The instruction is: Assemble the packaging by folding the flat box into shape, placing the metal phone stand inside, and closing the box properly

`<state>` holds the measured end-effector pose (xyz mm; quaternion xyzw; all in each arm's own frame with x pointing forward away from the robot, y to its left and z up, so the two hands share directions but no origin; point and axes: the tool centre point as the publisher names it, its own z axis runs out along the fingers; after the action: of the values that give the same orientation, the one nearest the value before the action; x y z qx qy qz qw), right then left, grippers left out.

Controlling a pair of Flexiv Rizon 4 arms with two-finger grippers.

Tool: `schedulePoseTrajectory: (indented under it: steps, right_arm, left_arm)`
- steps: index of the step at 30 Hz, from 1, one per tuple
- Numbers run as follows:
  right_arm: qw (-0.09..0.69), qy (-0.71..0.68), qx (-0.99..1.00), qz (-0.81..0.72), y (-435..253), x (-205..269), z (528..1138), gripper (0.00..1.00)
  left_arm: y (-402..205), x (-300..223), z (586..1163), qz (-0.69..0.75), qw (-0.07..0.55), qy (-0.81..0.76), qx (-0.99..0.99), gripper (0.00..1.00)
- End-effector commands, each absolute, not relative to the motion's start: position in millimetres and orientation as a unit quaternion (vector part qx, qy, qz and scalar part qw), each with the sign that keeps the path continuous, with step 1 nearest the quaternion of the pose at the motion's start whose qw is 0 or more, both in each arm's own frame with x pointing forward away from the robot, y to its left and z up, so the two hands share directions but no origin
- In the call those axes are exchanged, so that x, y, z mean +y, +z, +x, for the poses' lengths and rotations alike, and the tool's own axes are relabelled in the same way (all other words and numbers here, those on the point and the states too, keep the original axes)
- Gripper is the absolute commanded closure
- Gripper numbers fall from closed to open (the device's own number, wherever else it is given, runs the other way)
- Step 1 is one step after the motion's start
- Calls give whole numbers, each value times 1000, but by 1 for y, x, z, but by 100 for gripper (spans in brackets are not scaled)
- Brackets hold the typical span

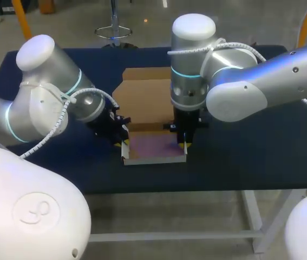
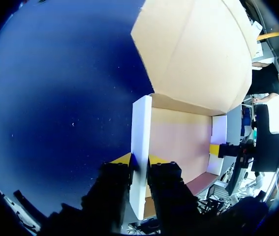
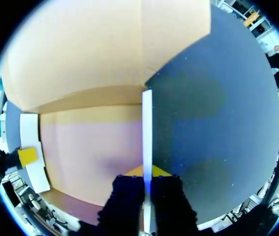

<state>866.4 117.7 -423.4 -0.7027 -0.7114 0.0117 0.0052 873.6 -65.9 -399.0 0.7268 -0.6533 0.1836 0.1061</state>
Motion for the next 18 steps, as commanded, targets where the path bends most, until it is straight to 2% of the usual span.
schedulePoseTrajectory:
  steps: [1, 18]
  right_arm:
    - [5, 15, -711, -703, -424, 120, 867, 100]
    - [5, 15, -711, -703, -424, 120, 867, 100]
  left_arm:
    - [-402, -69, 878, 741, 43, 109, -661, 83]
    - [-411, -71, 880, 729, 6, 54, -682, 82]
